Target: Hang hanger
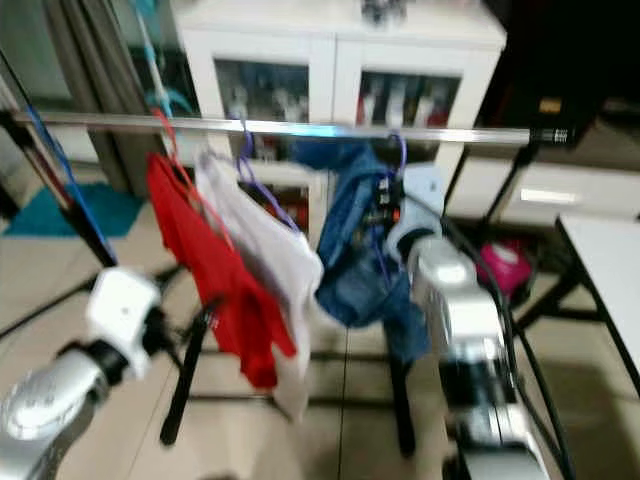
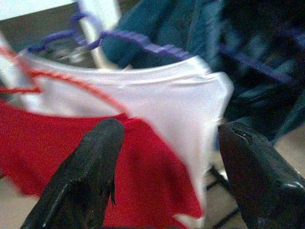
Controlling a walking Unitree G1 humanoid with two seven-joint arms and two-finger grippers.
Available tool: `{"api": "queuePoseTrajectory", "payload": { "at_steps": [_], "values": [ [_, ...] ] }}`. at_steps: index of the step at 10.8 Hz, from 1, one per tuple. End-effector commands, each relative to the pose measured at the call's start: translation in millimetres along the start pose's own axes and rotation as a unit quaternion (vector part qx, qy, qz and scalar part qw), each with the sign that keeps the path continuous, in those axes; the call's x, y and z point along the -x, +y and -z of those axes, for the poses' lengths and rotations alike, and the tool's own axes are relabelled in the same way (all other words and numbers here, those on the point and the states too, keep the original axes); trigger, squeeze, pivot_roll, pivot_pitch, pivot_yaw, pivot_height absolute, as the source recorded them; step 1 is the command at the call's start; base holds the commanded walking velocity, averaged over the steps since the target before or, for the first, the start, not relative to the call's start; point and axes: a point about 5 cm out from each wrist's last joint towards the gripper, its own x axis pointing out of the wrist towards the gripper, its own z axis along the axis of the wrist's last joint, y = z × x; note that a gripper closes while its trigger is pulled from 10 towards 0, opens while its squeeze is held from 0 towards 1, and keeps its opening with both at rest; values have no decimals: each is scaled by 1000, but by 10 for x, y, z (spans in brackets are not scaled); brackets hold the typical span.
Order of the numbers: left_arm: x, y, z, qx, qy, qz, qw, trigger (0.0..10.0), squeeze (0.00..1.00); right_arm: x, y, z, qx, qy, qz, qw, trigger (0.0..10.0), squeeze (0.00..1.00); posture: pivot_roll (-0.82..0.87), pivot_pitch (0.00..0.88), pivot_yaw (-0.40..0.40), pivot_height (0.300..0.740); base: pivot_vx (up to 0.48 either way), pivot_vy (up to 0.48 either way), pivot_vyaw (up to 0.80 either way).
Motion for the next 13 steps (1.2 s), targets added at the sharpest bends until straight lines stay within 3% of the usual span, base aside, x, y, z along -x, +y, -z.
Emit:
{"api": "queuePoseTrajectory", "payload": {
  "at_steps": [1, 3, 6, 9, 12, 13],
  "values": [
    [13, -43, -82, 0, -5, 47, 999, 10000, 0, -98, -14, -183, -4, -22, 6, 1000, 10000, 0, 19, 20, 13, 740, 0, 0, 0],
    [-28, -68, -271, 9, -33, 117, 993, 10000, 0, -310, -57, -281, -2, -9, 19, 1000, 10000, 0, 35, 36, 15, 740, 0, 0, 0],
    [-52, 24, -389, 5, -37, 141, 989, 10000, 0, -539, -62, -422, -23, -4, 29, 999, 10000, 0, 47, 54, 30, 740, 0, 0, 0],
    [11, 7, -403, 12, -23, 158, 987, 10000, 0, -651, -26, -392, -26, 43, 47, 998, 10000, 0, 77, 86, 37, 740, 0, 0, 0],
    [80, 5, -388, 13, -9, 158, 987, 10000, 0, -654, -46, -329, -18, 65, 62, 996, 10000, 0, 93, 104, 31, 740, 0, 0, 0],
    [99, -2, -387, 15, -7, 157, 987, 10000, 0, -646, -70, -311, -15, 66, 66, 995, 10000, 365, 92, 104, 29, 740, 0, 0, 0]
  ]
}}
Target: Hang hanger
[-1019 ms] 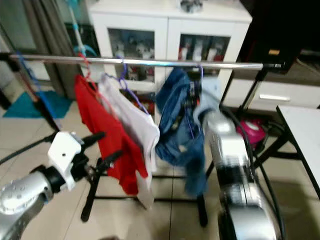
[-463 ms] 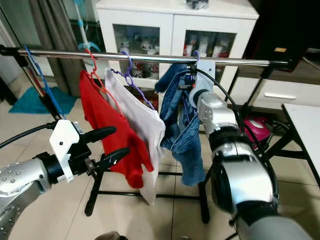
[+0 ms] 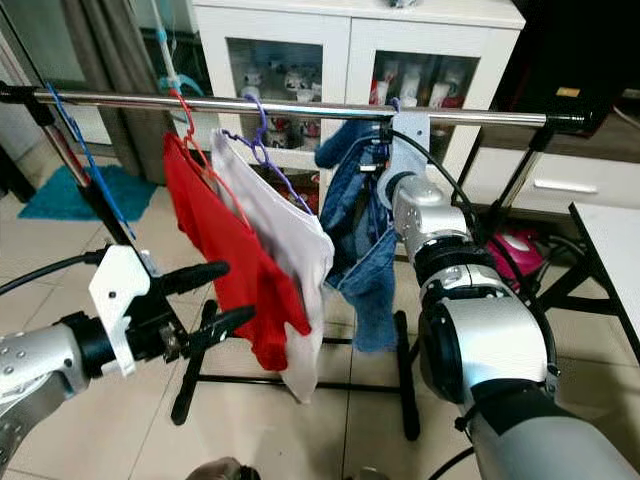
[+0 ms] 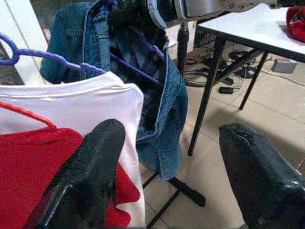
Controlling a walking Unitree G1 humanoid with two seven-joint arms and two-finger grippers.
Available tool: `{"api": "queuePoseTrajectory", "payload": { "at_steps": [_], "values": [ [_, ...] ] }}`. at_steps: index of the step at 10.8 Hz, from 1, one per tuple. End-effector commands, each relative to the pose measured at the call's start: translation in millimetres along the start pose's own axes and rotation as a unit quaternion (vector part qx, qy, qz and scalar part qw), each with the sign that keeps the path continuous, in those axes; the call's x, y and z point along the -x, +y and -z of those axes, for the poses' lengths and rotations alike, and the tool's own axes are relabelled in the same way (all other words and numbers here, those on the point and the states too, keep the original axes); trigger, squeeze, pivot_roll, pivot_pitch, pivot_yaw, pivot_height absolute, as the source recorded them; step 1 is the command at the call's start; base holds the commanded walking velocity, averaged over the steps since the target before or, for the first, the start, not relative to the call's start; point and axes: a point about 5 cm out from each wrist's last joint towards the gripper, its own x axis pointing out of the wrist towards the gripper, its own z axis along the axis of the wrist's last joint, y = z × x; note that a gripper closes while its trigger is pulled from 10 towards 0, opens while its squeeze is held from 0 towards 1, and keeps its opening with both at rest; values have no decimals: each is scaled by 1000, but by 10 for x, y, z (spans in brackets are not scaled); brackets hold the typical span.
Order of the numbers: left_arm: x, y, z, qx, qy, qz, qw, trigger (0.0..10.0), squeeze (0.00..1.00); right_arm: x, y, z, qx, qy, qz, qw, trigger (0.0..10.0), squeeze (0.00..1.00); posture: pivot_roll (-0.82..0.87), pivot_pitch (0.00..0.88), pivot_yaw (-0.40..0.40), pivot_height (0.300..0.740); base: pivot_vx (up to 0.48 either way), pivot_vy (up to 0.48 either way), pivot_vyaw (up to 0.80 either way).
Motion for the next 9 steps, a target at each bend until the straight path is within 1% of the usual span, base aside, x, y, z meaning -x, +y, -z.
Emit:
{"api": "queuePoseTrajectory", "payload": {
  "at_steps": [1, 2, 4, 5, 6, 7, 8, 9],
  "values": [
    [36, -9, -14, 0, 1, -9, 1000, 10000, 0, 16, -83, -21, -13, -21, 2, 1000, 10000, 1000, 85, 97, 30, 740, 0, 0, 0],
    [42, -13, -4, 2, 1, -14, 1000, 10000, 0, 27, -118, -60, -15, -39, 2, 999, 10000, 1000, 78, 90, 33, 740, 0, 0, 0],
    [53, -34, 65, 13, 6, -24, 1000, 10000, 0, 80, -93, -105, -25, -71, -52, 996, 10000, 1000, 44, 57, 57, 740, 0, 0, 0],
    [28, -29, 100, 14, 9, -29, 999, 10000, 0, 135, -64, -89, -35, -86, -83, 992, 10000, 1000, 32, 41, 64, 740, 0, 0, 0],
    [5, -16, 116, 13, 9, -33, 999, 10000, 0, 178, -51, -61, -27, -92, -95, 991, 10000, 1000, 22, 28, 69, 740, 0, 0, 0],
    [-51, 23, 128, 11, 5, -41, 999, 10000, 0, 249, -16, 4, -25, -93, -117, 988, 10000, 1000, 14, 14, 76, 740, 0, 0, 0],
    [-71, 46, 135, 7, 2, -51, 999, 10000, 0, 332, -6, 3, -28, -102, -126, 986, 10000, 1000, 10, 0, 81, 740, 0, 0, 0],
    [-63, 95, 163, 5, -2, -86, 996, 10000, 0, 483, 1, -65, -38, -129, -134, 982, 10000, 1000, 2, 0, 88, 740, 0, 0, 0]
  ]
}}
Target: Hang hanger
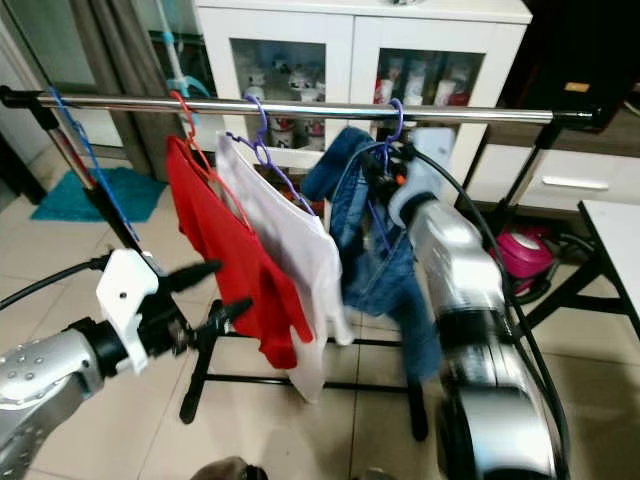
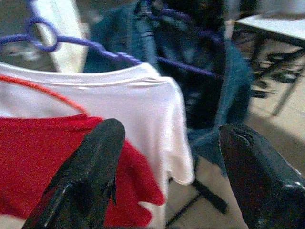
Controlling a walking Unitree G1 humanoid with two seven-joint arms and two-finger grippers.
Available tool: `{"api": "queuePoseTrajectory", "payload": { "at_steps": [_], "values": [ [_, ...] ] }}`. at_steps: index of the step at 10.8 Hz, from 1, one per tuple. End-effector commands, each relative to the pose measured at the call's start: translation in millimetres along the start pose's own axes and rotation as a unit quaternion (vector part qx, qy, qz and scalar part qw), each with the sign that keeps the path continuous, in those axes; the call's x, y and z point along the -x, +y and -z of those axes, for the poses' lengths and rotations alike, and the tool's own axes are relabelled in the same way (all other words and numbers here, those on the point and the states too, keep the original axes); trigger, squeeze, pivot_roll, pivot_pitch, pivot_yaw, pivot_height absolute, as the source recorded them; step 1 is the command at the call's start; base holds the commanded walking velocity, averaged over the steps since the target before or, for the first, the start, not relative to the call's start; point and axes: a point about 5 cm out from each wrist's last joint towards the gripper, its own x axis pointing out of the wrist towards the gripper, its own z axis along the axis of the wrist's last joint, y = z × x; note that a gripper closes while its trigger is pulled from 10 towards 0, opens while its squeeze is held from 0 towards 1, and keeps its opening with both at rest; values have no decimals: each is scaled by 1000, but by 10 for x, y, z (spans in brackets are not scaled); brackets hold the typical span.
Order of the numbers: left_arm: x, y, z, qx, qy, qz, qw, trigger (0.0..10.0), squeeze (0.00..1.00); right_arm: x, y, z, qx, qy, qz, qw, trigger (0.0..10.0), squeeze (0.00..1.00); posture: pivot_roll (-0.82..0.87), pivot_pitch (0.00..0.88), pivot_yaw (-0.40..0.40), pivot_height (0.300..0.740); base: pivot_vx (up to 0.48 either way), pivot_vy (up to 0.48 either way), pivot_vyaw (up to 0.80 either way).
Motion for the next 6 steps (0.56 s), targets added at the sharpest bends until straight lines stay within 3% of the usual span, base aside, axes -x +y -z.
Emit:
{"api": "queuePoseTrajectory", "payload": {
  "at_steps": [1, 2, 3, 4, 5, 6],
  "values": [
    [18, 66, 27, -7, -1, -40, 999, 10000, 0, 35, 92, -150, 9, -34, -20, 999, 10000, 1000, -5, 0, 93, 740, 0, 0, 0],
    [9, 123, 62, -8, -6, -82, 997, 10000, 0, 125, 118, -217, 27, -65, -17, 997, 10000, 1000, -14, 0, 98, 740, 0, 0, 0],
    [5, 148, 85, -12, -10, -106, 994, 10000, 0, 187, 110, -227, 43, -74, -3, 996, 10000, 875, -16, 0, 96, 740, 0, 0, 0],
    [9, 163, 103, -14, -13, -126, 992, 10000, 0, 261, 139, -232, 70, -77, -15, 994, 10000, 420, -17, 0, 93, 740, 0, 0, 0],
    [39, 216, 157, -15, -14, -188, 982, 10000, 0, 421, 221, -224, 123, -91, -27, 988, 10000, 0, -20, 0, 86, 740, 0, 0, 0],
    [73, 233, 199, 8, -10, -225, 974, 10000, 0, 524, 270, -177, 126, -90, -28, 987, 10000, 0, -20, 0, 79, 740, 0, 0, 0]
  ]
}}
